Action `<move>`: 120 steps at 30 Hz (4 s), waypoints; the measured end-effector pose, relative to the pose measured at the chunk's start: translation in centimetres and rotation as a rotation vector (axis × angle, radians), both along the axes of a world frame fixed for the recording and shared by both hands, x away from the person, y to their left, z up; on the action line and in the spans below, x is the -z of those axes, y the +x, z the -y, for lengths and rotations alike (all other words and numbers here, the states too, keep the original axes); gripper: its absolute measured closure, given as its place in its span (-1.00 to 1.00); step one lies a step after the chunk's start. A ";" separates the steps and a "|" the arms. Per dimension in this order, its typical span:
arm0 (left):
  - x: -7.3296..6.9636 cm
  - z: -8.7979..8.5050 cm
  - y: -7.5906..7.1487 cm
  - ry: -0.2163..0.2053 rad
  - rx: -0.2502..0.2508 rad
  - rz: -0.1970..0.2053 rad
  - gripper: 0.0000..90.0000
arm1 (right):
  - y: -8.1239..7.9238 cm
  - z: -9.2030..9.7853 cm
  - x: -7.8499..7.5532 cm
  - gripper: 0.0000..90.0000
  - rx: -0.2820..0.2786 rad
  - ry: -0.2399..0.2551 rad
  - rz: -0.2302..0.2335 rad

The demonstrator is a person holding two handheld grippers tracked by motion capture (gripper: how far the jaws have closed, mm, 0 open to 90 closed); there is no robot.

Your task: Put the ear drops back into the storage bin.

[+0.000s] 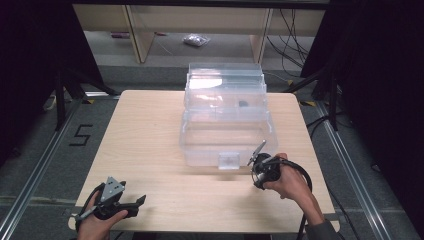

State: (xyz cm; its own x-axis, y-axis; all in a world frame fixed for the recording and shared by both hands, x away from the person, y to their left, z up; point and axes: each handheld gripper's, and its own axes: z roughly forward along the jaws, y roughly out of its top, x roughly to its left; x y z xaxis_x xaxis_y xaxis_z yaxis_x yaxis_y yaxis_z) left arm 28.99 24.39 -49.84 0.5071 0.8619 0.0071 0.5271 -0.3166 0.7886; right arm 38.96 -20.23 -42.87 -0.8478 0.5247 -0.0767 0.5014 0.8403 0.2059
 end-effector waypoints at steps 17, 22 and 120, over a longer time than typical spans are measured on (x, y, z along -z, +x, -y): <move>0.0 0.1 0.0 -0.012 -0.011 -0.005 -0.67 | 1.0 -0.1 -4.4 0.34 0.006 0.031 -0.032; 0.0 0.1 0.0 -0.009 -0.009 -0.006 -0.67 | 1.4 -0.3 -5.8 0.34 -0.042 0.028 -0.021; 0.0 0.0 0.0 -0.007 -0.006 -0.007 -0.67 | 14.8 0.0 -0.7 0.34 0.213 -0.040 -0.132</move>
State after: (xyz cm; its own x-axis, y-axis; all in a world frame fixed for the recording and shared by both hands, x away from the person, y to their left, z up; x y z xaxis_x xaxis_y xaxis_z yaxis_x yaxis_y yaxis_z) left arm 28.99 24.40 -49.89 0.5020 0.8649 -0.0026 0.5342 -0.3077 0.7873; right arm 53.78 -20.23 -42.12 -0.7228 0.6911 0.0026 0.6881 0.7193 0.0957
